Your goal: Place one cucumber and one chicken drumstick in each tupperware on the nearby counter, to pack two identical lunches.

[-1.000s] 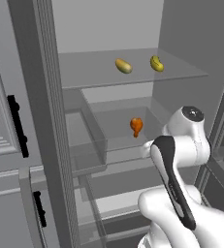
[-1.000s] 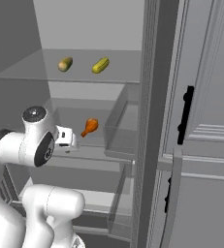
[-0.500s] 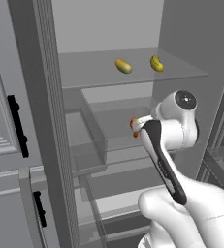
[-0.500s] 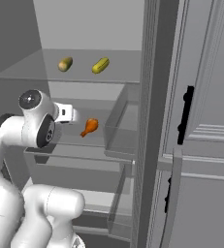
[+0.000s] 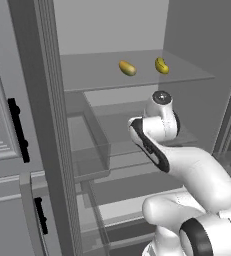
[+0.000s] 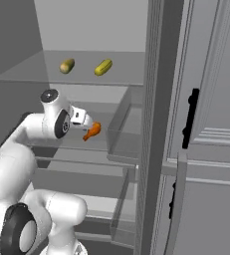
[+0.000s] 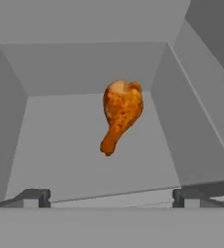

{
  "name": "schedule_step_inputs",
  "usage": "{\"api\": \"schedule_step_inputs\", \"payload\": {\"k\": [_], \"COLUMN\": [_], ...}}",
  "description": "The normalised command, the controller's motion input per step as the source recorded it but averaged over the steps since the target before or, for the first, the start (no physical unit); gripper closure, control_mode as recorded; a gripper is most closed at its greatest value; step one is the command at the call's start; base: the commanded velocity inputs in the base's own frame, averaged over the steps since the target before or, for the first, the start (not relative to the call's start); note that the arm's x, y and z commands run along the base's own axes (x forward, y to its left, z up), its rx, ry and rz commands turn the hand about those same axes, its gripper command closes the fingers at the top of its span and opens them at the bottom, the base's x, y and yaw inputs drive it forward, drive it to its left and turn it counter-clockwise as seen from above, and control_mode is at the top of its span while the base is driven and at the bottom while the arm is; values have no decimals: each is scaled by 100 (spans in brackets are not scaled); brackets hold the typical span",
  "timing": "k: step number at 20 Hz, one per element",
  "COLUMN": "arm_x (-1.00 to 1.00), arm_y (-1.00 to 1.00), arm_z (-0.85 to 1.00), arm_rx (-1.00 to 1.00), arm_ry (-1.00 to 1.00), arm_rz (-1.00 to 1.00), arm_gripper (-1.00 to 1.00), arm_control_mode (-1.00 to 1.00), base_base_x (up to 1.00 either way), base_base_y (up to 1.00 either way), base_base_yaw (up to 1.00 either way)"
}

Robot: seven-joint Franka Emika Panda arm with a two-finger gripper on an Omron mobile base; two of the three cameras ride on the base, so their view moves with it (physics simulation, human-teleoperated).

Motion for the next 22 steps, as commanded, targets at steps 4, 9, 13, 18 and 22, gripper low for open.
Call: {"api": "schedule_step_inputs", "payload": {"k": [4, 9, 13, 18, 22], "arm_x": [85, 66, 65, 27, 15], "arm_y": [0, 0, -3, -12, -8], "arm_z": [-75, -52, -23, -8, -14], "arm_rx": [1, 3, 2, 1, 0], "arm_ry": [12, 6, 1, 0, 1], "arm_rz": [-2, 0, 0, 0, -4], "arm_gripper": [-100, -100, -100, -100, -100], "arm_control_mode": [-100, -100, -100, -100, -100], "base_base_x": [0, 0, 0, 0, 0], "base_base_y": [0, 0, 0, 0, 0], "base_base_yaw": [0, 0, 0, 0, 0]}}
